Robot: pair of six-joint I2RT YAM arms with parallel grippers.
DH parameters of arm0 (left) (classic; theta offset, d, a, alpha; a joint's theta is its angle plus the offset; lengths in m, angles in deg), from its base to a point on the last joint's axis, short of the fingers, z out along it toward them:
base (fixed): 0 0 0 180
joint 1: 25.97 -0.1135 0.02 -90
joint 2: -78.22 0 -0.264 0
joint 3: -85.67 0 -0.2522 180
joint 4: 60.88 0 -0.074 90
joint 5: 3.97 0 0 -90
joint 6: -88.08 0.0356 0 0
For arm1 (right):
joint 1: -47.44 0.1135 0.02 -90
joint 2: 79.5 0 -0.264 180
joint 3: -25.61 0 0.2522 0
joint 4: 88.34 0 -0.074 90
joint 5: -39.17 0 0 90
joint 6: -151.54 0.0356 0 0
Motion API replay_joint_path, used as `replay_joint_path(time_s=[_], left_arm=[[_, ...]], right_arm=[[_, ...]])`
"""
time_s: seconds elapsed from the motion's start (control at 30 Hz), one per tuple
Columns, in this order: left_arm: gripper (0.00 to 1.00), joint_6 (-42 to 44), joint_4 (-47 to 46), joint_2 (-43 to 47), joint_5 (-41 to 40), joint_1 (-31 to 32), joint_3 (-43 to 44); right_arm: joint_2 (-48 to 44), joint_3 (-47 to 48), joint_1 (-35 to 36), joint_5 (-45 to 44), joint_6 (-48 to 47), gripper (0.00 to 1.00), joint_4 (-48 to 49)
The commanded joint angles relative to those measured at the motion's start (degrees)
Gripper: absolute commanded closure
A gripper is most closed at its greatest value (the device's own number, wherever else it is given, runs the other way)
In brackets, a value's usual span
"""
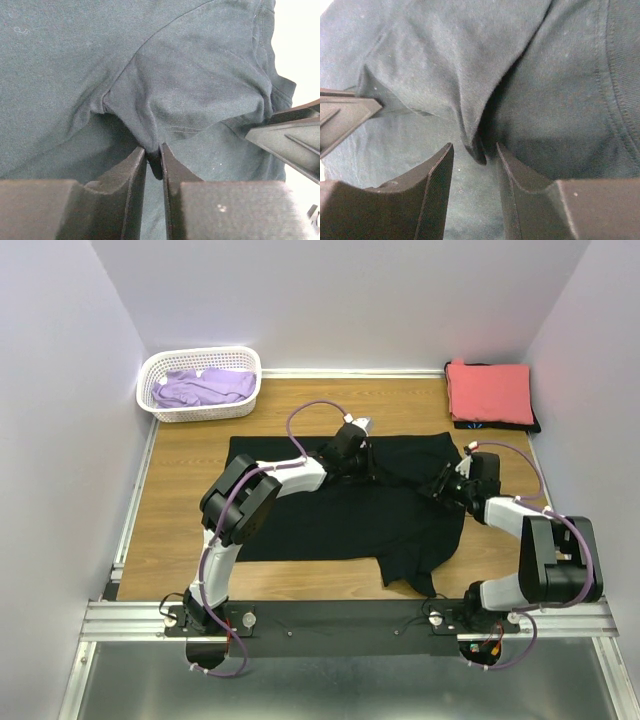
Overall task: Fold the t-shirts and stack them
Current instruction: Fold the tshirt
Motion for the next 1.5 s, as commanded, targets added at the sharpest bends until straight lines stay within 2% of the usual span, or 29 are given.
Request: replay_joint_path(time_s=[0.0, 0.1, 0.17, 0.2, 0.3, 0.33, 0.4, 0.67, 0.97, 1.13, 1.33, 1.37, 1.43, 1.47], left_arm=[[0.78, 0.3, 0.0, 0.3, 0.5, 0.3, 0.9], [0.81, 0.4, 0.3, 0.5, 0.5, 0.1, 1.3], [0.82, 0.4, 0.5, 0.4, 0.7, -0.1, 1.3], [0.82, 0.4, 0.7, 0.5, 0.9, -0.2, 1.5], [0.82, 0.7, 1.8, 0.6, 1.3, -0.5, 2.0], [0.82, 0.8, 2.3, 0.6, 1.6, -0.6, 2.2], [0.82, 1.1, 4.2, 0.6, 1.9, -1.0, 3.0], [0.82, 2.9, 10.2, -0.3, 6.2, -2.7, 5.4], [0.82, 5.0, 14.0, -1.3, 8.9, -3.7, 6.4], [0.73, 5.8, 15.4, -1.6, 10.4, -3.8, 5.0], [0.59, 5.8, 15.4, 0.2, 11.1, -3.8, 2.3], [0.56, 5.8, 15.5, 1.1, 11.0, -3.8, 2.0], [0.41, 5.8, 15.7, 3.6, 10.0, -3.8, 0.9], [0.41, 5.8, 15.8, 4.6, 9.3, -3.8, 0.6]], right_arm=[[2.3, -0.6, -0.5, 2.8, -0.1, 0.53, 3.4], [3.3, 0.1, -0.5, 4.5, -0.3, 0.57, 3.7], [2.8, 0.0, -0.5, 5.1, -0.1, 0.68, 3.6], [1.8, -0.1, -0.5, 5.3, 0.4, 0.78, 3.5], [-0.9, 0.3, -0.5, 6.5, 1.2, 0.9, 2.1], [-1.6, 0.8, -0.5, 6.5, 1.2, 0.97, 1.0], [-2.8, 2.1, -0.5, 6.4, 1.1, 0.99, -2.6], [-5.3, 4.4, -1.6, 6.0, 1.9, 1.0, -13.2], [-2.4, 3.7, -4.3, 7.7, 3.3, 0.97, -17.9], [1.5, 4.1, -4.3, 10.6, 1.7, 0.88, -19.3], [-1.0, 4.9, -4.3, 9.3, 1.3, 0.67, -21.7], [-2.1, 5.8, -4.3, 8.5, 1.1, 0.65, -22.9], [-6.8, 7.3, -4.3, 3.8, 1.1, 0.61, -24.0], [-6.8, 8.0, -4.3, 2.2, 1.3, 0.59, -24.2]])
